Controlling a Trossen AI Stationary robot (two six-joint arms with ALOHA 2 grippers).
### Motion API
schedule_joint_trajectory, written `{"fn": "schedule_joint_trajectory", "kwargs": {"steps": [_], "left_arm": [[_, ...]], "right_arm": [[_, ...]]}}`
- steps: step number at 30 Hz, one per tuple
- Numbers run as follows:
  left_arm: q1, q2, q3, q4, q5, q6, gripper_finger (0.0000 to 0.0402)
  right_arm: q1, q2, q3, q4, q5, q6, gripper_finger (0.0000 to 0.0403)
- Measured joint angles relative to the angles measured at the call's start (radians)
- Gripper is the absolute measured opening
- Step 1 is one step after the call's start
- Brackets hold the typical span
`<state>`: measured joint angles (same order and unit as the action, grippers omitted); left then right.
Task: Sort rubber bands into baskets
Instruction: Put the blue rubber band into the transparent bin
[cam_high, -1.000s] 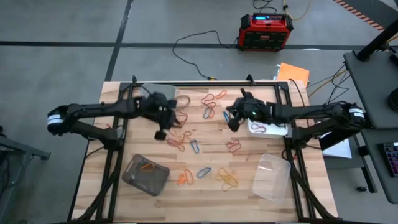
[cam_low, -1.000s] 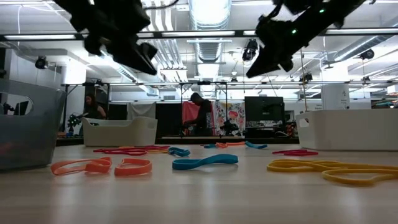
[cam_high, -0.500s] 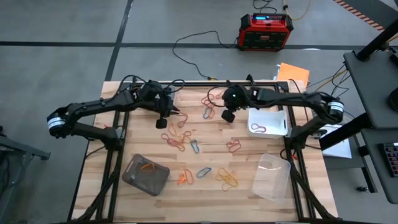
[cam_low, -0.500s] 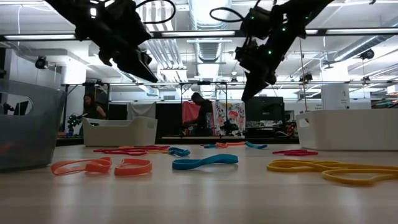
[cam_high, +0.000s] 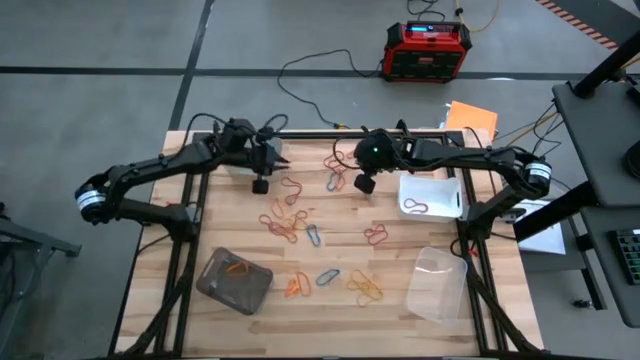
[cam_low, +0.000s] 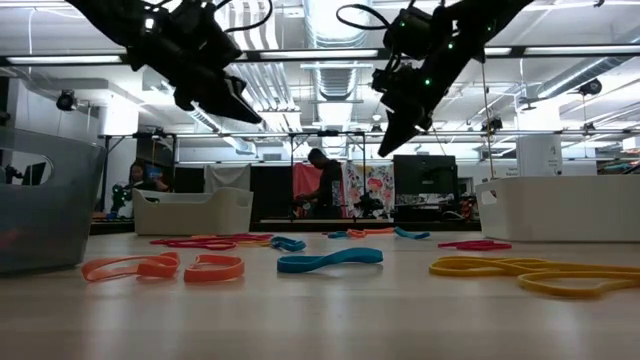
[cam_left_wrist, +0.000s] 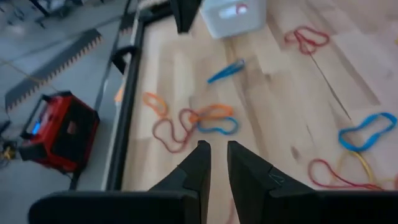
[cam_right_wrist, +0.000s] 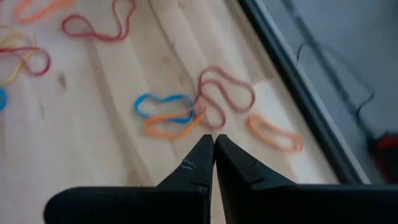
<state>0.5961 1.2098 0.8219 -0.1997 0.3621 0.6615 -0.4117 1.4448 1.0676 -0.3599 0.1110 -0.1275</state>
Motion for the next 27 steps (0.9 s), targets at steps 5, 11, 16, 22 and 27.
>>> {"fn": "schedule_joint_trajectory", "kwargs": {"steps": [5, 11, 16, 22, 27], "left_arm": [[0.087, 0.000, 0.000, 0.053, 0.095, -0.026, 0.0039], [0.117, 0.000, 0.000, 0.137, 0.099, -0.060, 0.0039], [0.143, 0.001, 0.031, 0.153, 0.074, -0.079, 0.0039], [0.153, 0.001, 0.079, 0.132, 0.075, -0.068, 0.0039], [0.165, 0.025, 0.082, 0.121, 0.147, -0.037, 0.0039]], "right_arm": [[-0.058, 0.000, -0.018, 0.059, -0.040, -0.030, 0.0009], [-0.160, 0.012, -0.045, 0.175, -0.046, -0.100, 0.0009], [-0.250, 0.050, -0.044, 0.261, -0.176, -0.103, 0.0009], [-0.288, 0.054, 0.001, 0.138, -0.223, -0.024, 0.0009], [-0.273, 0.044, 0.004, 0.088, -0.224, 0.012, 0.0009]]}}
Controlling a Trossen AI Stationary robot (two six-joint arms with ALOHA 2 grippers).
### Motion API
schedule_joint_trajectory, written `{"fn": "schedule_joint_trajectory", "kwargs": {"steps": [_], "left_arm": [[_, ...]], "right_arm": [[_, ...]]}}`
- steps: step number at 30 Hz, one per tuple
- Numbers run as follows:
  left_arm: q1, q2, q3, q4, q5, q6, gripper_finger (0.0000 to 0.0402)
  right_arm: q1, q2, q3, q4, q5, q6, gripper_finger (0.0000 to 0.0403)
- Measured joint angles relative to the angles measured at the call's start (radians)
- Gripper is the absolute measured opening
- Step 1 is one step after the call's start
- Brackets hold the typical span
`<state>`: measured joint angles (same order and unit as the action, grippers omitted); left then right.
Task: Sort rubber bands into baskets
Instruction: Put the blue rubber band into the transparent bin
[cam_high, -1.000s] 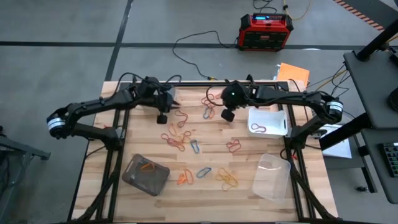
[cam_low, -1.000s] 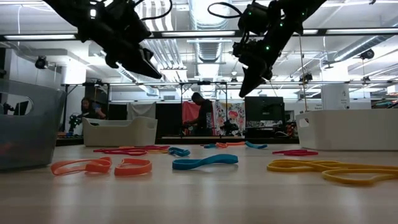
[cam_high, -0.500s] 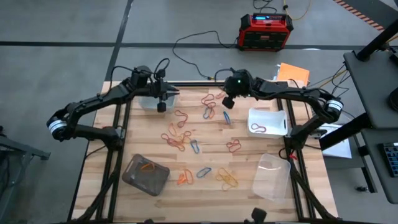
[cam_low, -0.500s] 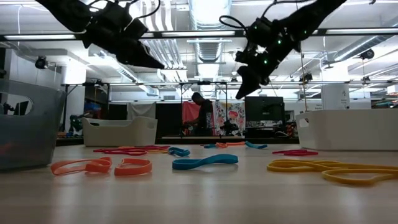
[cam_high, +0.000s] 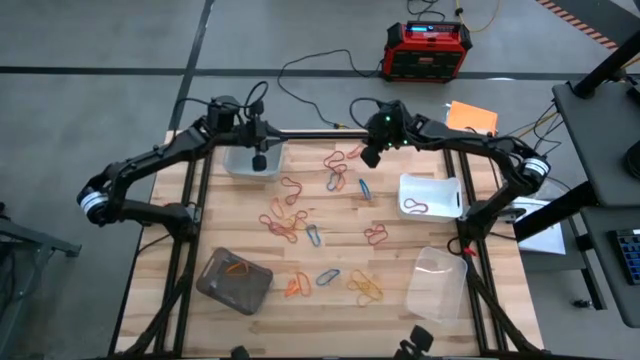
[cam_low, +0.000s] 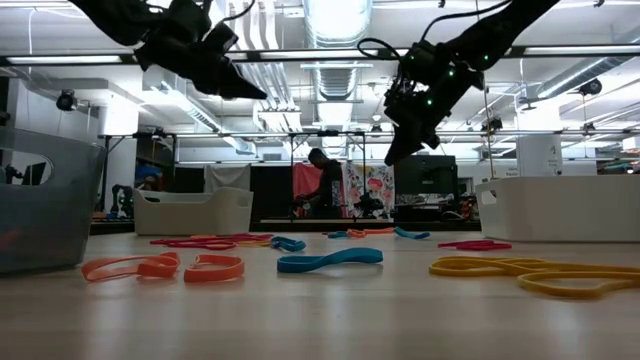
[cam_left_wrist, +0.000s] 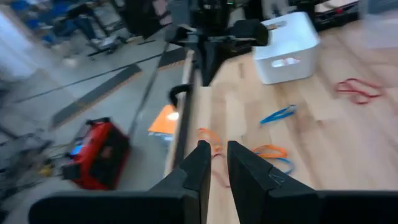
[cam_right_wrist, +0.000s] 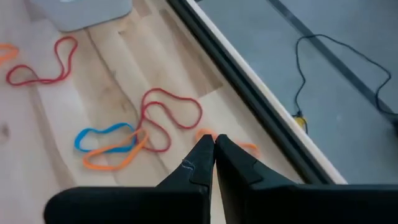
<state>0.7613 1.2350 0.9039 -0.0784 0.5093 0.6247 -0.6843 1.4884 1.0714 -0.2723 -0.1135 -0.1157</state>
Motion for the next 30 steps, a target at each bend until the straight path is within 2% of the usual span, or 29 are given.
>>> {"fn": "schedule_joint_trajectory", "kwargs": {"steps": [3, 7, 16, 30], "left_arm": [[0.008, 0.028, 0.000, -0.018, 0.053, -0.001, 0.0039], [0.010, 0.056, 0.000, -0.069, 0.052, -0.002, 0.0039], [0.009, 0.055, 0.000, -0.183, 0.052, -0.005, 0.0039], [0.006, 0.055, 0.000, -0.184, 0.051, -0.043, 0.0039]], "right_arm": [[0.013, -0.005, 0.000, -0.032, 0.000, 0.039, 0.0009], [0.036, -0.020, 0.000, -0.074, 0.000, 0.093, 0.0009], [0.143, -0.048, 0.066, -0.239, 0.000, 0.106, 0.0009], [0.221, -0.048, 0.071, -0.227, 0.011, 0.124, 0.0009]]}}
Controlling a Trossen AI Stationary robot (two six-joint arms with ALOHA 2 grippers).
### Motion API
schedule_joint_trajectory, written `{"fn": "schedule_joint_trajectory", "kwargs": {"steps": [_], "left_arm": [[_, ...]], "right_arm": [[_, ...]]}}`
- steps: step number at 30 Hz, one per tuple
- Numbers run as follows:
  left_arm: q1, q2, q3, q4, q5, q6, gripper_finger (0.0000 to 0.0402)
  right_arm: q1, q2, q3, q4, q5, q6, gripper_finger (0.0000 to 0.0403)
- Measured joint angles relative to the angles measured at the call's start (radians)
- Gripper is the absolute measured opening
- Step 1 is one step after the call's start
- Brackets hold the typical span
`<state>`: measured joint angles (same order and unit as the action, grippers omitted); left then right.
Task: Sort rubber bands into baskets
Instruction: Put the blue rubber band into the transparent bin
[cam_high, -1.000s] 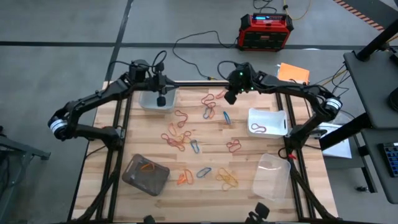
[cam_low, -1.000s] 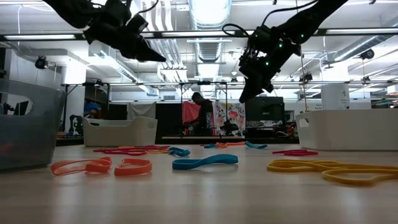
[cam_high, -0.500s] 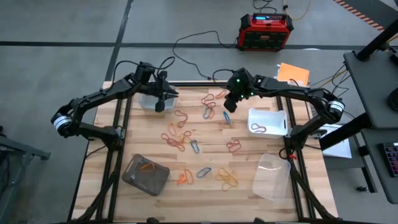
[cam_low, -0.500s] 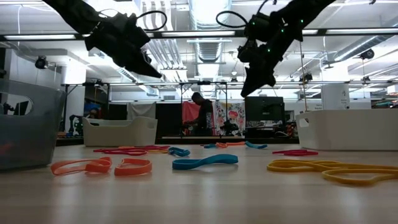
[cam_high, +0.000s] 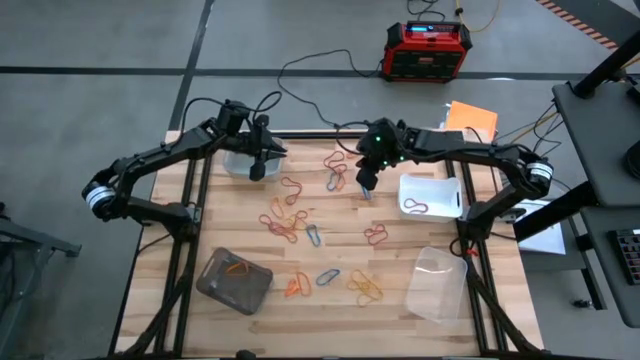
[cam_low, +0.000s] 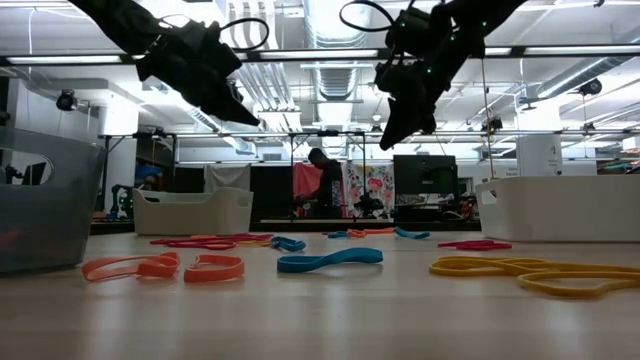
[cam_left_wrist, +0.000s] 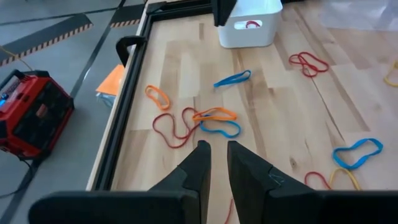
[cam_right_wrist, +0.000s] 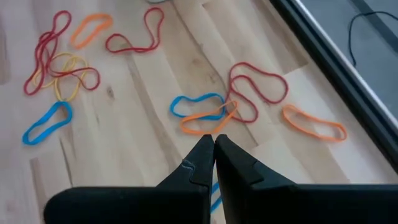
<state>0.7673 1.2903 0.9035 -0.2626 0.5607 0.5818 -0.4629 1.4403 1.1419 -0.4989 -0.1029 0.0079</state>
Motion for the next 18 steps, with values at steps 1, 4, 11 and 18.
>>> {"fn": "schedule_joint_trajectory", "kwargs": {"steps": [1, 4, 11, 18], "left_arm": [[0.000, 0.000, 0.000, 0.000, 0.000, -0.008, 0.0039], [0.000, 0.000, 0.000, 0.000, 0.000, -0.023, 0.0039], [0.000, 0.000, 0.000, 0.039, -0.001, -0.024, 0.0039], [0.000, 0.000, 0.000, 0.072, -0.001, -0.024, 0.0039]], "right_arm": [[0.006, 0.000, 0.000, -0.004, 0.000, 0.004, 0.0009], [0.028, 0.000, 0.000, -0.023, -0.002, 0.021, 0.0009], [0.098, 0.000, 0.011, -0.156, -0.010, 0.085, 0.0009], [0.188, -0.006, 0.084, -0.241, -0.010, 0.115, 0.0009]]}}
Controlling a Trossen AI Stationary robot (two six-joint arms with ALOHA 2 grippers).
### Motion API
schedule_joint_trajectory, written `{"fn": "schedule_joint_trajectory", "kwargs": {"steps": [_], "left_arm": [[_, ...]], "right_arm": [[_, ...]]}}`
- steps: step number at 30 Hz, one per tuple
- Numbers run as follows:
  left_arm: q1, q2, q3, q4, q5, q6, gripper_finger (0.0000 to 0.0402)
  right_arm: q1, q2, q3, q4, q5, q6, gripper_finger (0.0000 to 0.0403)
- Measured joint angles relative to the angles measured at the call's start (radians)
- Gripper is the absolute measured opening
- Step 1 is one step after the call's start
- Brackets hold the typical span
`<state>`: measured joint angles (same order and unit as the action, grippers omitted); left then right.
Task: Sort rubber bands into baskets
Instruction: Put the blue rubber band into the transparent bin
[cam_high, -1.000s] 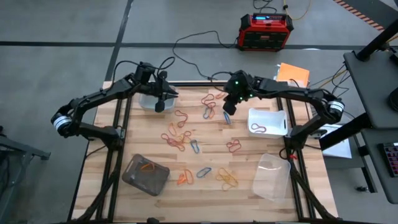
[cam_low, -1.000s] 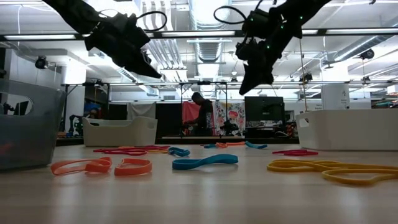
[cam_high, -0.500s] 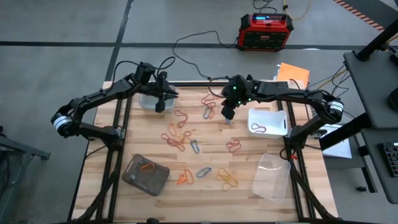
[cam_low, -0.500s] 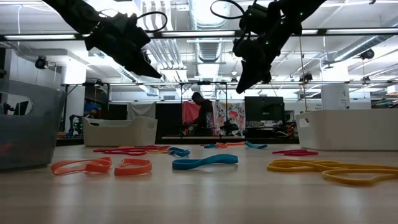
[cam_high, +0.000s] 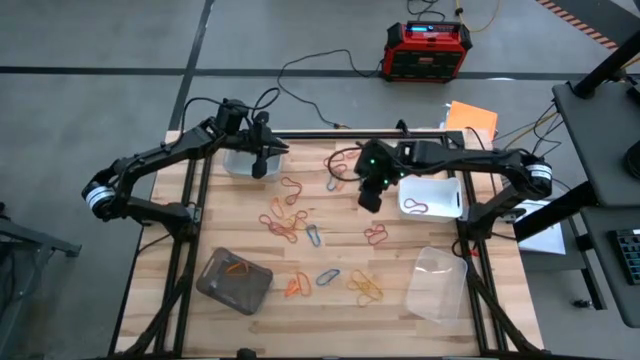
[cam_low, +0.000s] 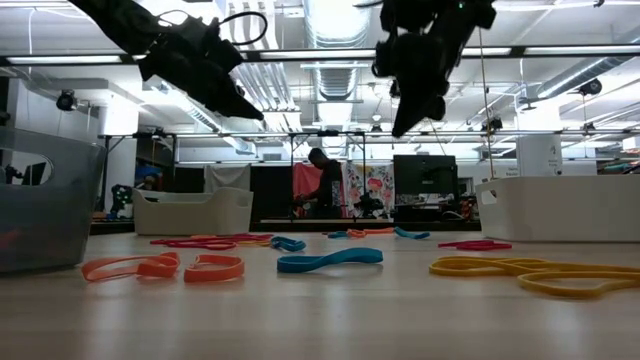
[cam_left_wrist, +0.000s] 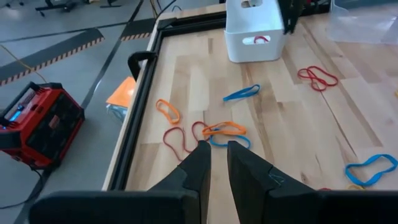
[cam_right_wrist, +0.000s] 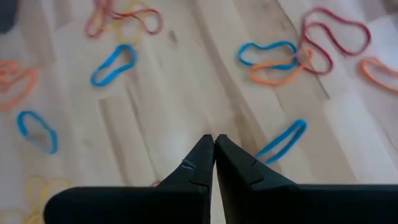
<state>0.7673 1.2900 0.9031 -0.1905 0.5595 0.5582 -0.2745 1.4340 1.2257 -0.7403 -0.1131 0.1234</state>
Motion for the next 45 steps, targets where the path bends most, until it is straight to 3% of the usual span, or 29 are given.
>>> {"fn": "schedule_joint_trajectory", "kwargs": {"steps": [9, 16, 27, 34, 38, 45], "left_arm": [[-0.001, 0.000, 0.000, -0.016, 0.000, -0.026, 0.0039], [-0.006, 0.000, 0.000, -0.053, 0.000, -0.056, 0.0039], [-0.092, 0.000, 0.000, -0.278, 0.000, -0.079, 0.0039], [-0.129, 0.000, 0.000, -0.276, 0.000, -0.108, 0.0039], [-0.152, 0.015, 0.000, -0.203, 0.000, -0.126, 0.0039], [-0.186, 0.065, 0.000, -0.149, -0.001, -0.126, 0.0039]], "right_arm": [[0.050, -0.003, 0.114, -0.220, 0.024, 0.112, 0.0009], [0.057, -0.003, 0.120, -0.249, 0.197, 0.136, 0.0009], [0.053, 0.001, 0.027, 0.023, 0.246, -0.096, 0.0009], [0.040, 0.004, -0.088, 0.361, 0.245, -0.186, 0.0009], [0.015, 0.008, -0.140, 0.434, 0.246, -0.145, 0.0009], [-0.045, 0.008, -0.175, 0.364, 0.278, 0.099, 0.0009]]}}
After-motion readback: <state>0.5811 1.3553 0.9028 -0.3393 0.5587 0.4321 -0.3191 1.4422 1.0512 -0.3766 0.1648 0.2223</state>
